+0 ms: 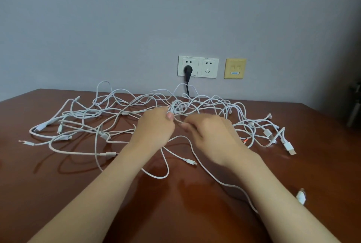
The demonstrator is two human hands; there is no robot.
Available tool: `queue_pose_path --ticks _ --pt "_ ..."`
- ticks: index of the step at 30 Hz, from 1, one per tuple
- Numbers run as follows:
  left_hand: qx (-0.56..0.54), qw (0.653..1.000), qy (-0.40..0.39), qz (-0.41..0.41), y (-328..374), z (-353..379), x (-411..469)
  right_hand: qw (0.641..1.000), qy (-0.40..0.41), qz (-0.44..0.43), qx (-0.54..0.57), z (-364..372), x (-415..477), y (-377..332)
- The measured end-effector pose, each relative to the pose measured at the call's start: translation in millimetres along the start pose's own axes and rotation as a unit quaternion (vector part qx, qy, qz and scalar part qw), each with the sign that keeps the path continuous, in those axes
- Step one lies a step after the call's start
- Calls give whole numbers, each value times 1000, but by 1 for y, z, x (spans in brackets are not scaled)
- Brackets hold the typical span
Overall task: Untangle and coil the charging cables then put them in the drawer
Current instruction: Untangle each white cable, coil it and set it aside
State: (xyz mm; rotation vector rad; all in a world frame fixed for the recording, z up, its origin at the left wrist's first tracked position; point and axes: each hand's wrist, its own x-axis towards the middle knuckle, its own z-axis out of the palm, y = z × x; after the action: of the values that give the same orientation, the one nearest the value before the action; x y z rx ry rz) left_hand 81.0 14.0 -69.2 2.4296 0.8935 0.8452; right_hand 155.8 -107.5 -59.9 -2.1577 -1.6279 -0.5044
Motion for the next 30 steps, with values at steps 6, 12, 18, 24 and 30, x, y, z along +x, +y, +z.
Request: queue_pose_path --ticks 6,12,18,24,30 --pt "157 980 -67 99 4 2 -8 995 82 4 50 2 2 6" --pt "65 958 -188 204 0 5 -10 953 87 125 261 4 8 29" --pt "-121 948 -190 226 1 12 -11 833 45 214 508 -4 8 41" --pt "-205 940 -141 232 5 13 -12 814 5 246 527 7 6 46" --pt "-243 960 -44 131 -1 15 -1 872 -25 182 454 28 13 33"
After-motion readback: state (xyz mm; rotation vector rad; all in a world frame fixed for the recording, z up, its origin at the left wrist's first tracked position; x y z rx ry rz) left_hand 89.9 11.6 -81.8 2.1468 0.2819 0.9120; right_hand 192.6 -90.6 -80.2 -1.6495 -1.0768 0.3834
